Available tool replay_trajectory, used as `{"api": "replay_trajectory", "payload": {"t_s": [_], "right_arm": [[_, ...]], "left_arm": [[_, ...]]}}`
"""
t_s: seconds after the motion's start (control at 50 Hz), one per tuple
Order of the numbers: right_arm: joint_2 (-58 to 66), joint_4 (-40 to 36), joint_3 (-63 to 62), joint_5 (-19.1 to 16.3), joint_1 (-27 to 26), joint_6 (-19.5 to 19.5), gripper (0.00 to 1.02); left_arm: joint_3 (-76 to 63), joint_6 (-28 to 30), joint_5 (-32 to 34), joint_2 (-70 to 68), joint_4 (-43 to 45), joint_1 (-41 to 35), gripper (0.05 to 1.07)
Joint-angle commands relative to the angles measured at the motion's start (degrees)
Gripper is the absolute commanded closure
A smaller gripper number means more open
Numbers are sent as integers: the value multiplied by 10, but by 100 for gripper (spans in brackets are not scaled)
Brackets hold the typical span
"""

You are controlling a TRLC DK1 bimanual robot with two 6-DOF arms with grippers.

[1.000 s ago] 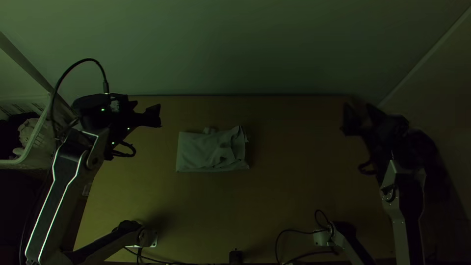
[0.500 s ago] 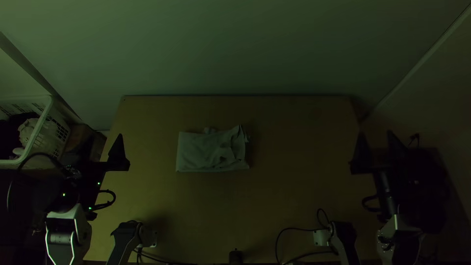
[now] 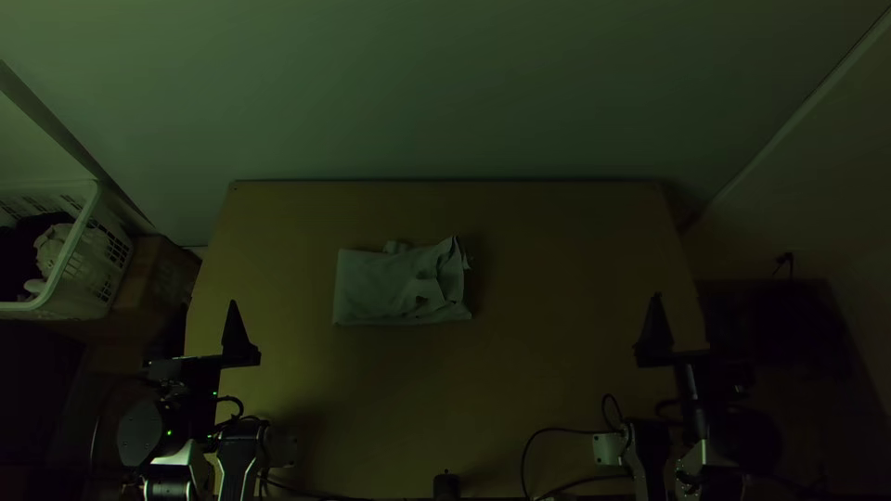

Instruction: Fold the t-shirt

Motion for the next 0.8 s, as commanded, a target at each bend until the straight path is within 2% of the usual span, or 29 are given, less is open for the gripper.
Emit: {"api": "replay_trajectory", "payload": {"t_s": [0.0,0.22,0.4,0.48,0.6,0.78], "right_arm": [[-18,26,-56,4,-2,-14,4],[-18,63,-165,4,-4,-41,4],[-19,63,-224,4,-20,-43,4],[-19,61,-245,5,-27,-39,4],[-16,39,-242,5,-43,-9,4],[-13,1,-235,9,-36,5,4]], "left_arm": [[-48,11,-16,-7,34,4,10],[-157,17,-32,-7,92,11,10],[-217,8,-32,-4,115,16,10],[-237,9,-31,-6,128,23,10],[-259,12,-31,-6,128,24,10],[-259,8,-31,-5,115,25,10]]}}
